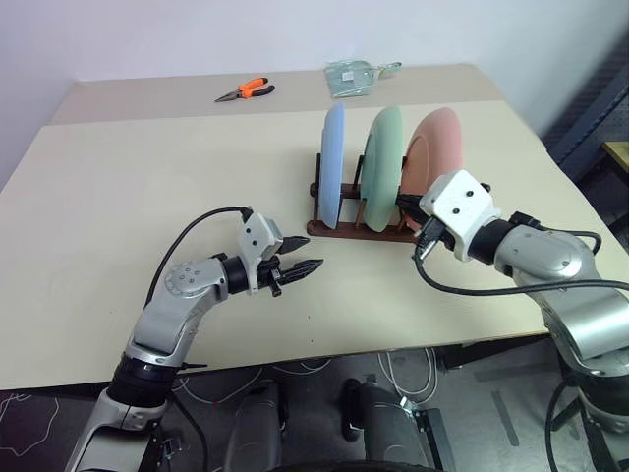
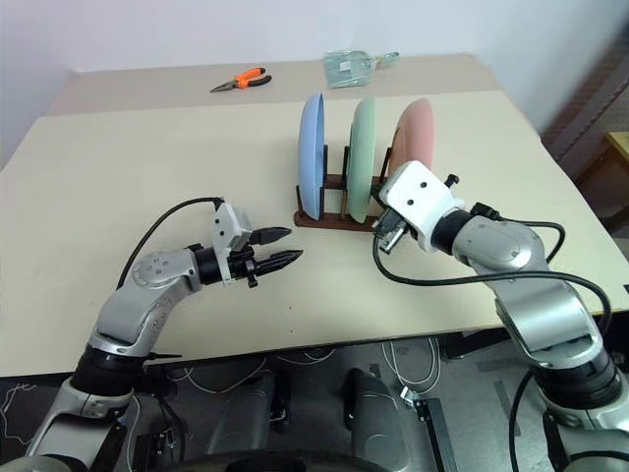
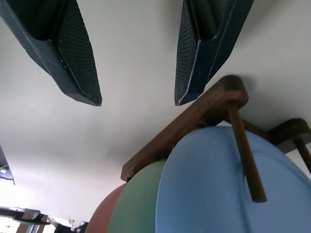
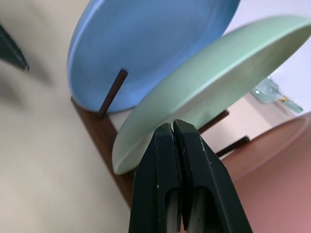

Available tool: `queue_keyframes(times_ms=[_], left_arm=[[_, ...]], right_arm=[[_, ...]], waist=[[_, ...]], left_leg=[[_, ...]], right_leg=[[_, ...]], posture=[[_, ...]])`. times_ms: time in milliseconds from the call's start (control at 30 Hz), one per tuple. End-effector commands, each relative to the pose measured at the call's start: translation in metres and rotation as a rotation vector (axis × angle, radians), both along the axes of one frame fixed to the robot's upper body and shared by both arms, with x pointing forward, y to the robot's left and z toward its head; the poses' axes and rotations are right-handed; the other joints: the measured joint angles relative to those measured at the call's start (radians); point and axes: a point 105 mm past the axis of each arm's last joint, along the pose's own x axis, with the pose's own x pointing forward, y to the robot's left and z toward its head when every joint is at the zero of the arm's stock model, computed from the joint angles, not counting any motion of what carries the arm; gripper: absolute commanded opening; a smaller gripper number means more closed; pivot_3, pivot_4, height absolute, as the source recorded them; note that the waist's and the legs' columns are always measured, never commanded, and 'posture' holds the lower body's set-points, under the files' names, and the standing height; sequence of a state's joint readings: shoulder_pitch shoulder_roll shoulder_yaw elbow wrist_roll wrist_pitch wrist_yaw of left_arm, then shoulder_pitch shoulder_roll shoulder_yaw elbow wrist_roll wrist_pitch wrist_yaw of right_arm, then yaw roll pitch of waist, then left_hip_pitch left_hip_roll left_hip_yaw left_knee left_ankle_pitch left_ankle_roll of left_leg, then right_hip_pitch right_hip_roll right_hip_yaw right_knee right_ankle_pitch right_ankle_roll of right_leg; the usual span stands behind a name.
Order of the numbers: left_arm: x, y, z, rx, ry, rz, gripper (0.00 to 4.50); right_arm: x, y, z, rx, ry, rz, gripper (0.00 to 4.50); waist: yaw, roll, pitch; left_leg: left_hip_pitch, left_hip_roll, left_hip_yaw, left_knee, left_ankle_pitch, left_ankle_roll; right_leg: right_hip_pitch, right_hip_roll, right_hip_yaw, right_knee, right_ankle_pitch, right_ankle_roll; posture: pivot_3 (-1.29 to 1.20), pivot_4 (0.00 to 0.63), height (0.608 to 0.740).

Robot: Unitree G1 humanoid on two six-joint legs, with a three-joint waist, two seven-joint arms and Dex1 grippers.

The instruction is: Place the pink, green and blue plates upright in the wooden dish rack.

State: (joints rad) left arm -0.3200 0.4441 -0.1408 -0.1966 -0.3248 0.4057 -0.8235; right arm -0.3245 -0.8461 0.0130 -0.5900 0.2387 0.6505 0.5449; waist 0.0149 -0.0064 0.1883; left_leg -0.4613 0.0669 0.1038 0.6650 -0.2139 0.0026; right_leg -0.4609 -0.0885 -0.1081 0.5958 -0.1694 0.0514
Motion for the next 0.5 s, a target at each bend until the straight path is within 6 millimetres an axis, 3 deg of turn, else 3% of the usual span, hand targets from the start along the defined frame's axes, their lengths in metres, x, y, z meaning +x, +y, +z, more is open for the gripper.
queue_keyframes(times_ms=[33,200,367,500], left_arm=[[0.004,0.008,0.010,0.007,-0.053,0.027,2.43],[0.018,0.030,0.011,0.035,-0.072,0.115,2.43],[0.033,0.061,0.011,0.087,-0.109,0.235,2.43],[0.035,0.075,0.007,0.113,-0.112,0.274,2.43]], right_arm=[[-0.017,-0.019,0.021,0.027,-0.025,0.017,0.02],[-0.045,-0.051,0.008,0.128,0.126,0.001,0.02],[-0.039,-0.091,-0.001,0.275,0.115,-0.142,0.02],[-0.026,-0.102,-0.012,0.297,0.112,-0.181,0.02]], waist=[[0.000,0.000,0.000],[0.000,0.000,0.000],[-0.005,0.000,0.000],[-0.005,0.000,0.000]], left_leg=[[0.000,0.000,0.000,0.000,0.000,0.000],[0.001,0.000,-0.001,0.000,0.000,0.000],[0.003,0.000,-0.002,0.001,-0.002,-0.003],[0.003,0.000,-0.002,0.001,-0.002,-0.003]], right_leg=[[0.000,0.000,0.000,0.000,0.000,0.000],[0.001,0.001,-0.001,0.000,0.000,0.000],[0.002,0.001,0.000,0.000,0.001,-0.001],[0.001,0.001,-0.001,0.000,0.002,-0.001]], posture=[[0.00,0.150,0.740],[0.00,0.150,0.740],[0.00,0.150,0.740],[0.00,0.150,0.740]])
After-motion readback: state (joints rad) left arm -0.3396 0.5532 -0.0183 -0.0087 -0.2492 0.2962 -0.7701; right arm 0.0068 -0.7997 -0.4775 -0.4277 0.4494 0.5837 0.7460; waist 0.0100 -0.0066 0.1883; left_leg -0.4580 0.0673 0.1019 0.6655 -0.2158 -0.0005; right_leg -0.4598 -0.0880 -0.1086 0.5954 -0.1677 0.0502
